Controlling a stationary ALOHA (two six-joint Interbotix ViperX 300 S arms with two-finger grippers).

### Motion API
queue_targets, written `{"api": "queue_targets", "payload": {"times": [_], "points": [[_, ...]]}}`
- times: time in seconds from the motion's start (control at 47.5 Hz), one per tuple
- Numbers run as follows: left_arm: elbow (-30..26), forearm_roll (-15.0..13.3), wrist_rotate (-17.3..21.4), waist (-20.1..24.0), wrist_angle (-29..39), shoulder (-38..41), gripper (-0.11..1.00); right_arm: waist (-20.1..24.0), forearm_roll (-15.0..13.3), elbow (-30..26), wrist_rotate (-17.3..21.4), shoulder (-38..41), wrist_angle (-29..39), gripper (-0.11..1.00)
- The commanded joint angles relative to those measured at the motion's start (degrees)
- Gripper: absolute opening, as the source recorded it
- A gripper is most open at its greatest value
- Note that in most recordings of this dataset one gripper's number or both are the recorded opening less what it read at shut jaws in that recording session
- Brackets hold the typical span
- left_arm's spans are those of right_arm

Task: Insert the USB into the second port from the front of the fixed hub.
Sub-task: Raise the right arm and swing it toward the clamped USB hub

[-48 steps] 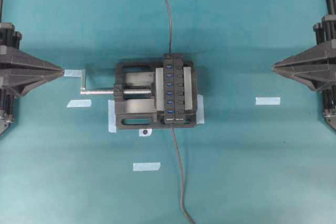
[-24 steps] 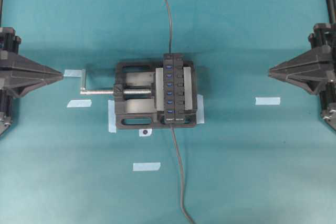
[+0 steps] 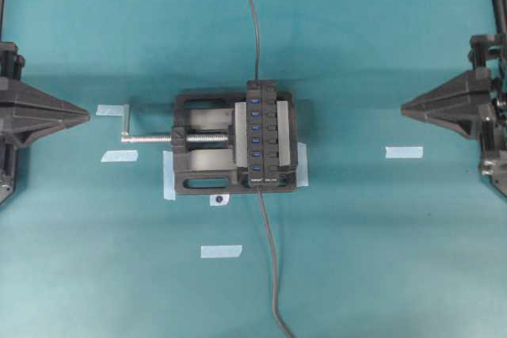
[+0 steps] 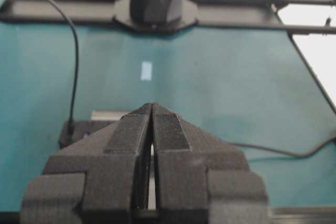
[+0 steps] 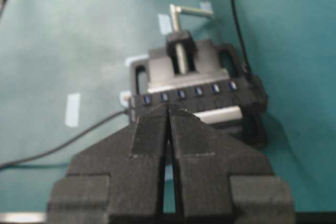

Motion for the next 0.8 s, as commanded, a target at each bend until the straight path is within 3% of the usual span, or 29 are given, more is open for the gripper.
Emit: {"api": "queue_targets", "payload": {"times": [0.0,0.253,0.61,0.779], "points": [[-2.37,0.18,0.09,0.18,1.49,1.58,0.00,-0.88,-0.18,-1.85,0.53,0.88,1.41,0.05],[-4.31,0.18,0.09,-0.09,8.79,5.19,0.00,-3.60,-0.70,-4.48,0.26,4.13,6.50,0.05],[-4.31,0.18,0.18,-0.18,12.30,7.65,0.00,-6.94,-2.55,-8.26,-0.09,11.34,8.00,0.05],[-4.57,0.18,0.26,-0.09,13.10,8.79,0.00,-8.09,-3.69,-10.81,-2.02,14.94,9.14,0.05]]}}
